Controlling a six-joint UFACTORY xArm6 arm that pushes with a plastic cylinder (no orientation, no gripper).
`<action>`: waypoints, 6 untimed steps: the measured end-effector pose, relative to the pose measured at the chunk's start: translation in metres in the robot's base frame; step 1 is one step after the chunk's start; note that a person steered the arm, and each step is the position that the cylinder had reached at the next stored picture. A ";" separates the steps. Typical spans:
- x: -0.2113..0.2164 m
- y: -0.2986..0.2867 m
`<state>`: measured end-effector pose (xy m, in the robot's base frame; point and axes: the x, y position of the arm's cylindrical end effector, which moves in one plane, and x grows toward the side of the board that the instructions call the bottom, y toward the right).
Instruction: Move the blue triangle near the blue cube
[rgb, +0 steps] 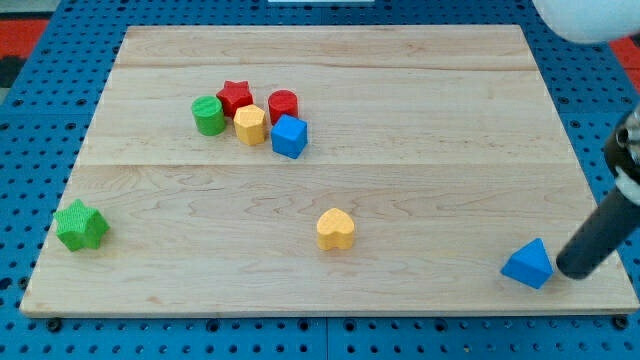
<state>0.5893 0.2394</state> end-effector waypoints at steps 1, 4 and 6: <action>0.005 -0.056; -0.100 -0.235; -0.098 -0.266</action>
